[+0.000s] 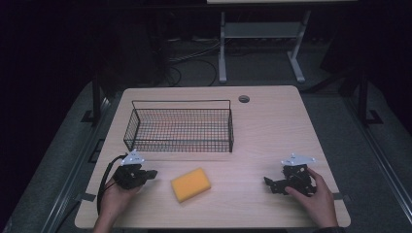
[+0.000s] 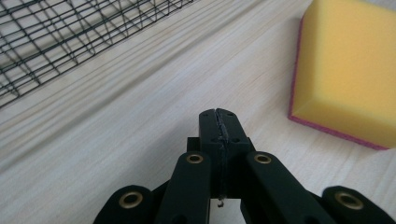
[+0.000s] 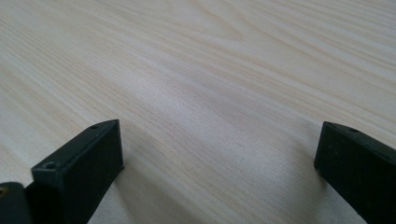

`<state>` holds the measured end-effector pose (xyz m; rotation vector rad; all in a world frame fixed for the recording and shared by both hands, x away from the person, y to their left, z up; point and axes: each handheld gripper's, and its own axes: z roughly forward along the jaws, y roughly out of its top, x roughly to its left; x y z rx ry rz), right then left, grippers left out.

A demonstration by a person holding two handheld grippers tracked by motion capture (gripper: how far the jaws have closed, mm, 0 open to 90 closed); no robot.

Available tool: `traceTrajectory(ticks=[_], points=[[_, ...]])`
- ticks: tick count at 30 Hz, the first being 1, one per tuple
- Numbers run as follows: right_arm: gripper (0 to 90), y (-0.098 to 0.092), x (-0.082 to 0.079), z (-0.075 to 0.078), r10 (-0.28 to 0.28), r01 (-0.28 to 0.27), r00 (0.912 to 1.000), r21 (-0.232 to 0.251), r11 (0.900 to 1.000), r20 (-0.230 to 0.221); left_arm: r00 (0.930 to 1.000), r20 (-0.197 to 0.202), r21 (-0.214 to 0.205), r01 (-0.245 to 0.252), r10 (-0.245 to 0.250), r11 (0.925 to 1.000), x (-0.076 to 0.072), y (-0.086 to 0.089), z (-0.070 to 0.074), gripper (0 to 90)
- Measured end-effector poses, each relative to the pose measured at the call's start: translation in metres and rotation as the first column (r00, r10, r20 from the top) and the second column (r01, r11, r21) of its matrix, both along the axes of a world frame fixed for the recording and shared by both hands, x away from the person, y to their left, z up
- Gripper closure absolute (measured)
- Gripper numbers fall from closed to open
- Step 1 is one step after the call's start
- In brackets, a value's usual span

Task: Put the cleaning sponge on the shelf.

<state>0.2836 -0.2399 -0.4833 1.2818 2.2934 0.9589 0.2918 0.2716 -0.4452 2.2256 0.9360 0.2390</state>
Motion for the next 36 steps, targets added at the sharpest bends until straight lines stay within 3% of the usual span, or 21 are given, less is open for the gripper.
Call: traceTrajectory(ticks=[18,24,36], points=[[0.4,0.000,0.000,0.000,0.002,-0.002,1.0000,-0.001,1.0000,0.001,0.9988,-0.004,-0.017,0.049,-0.050,0.9986,0.007,-0.020,0.011,89.8],[0.3,0.000,0.000,0.000,0.001,-0.001,1.0000,-0.001,1.0000,0.001,0.9971,-0.012,-0.009,0.076,-0.076,0.9971,0.012,-0.033,0.010,89.8],[0.4,0.000,0.000,0.000,0.001,-0.001,1.0000,-0.001,1.0000,0.001,0.9940,-0.038,0.002,0.103,-0.103,0.9947,0.013,-0.043,0.005,89.8]])
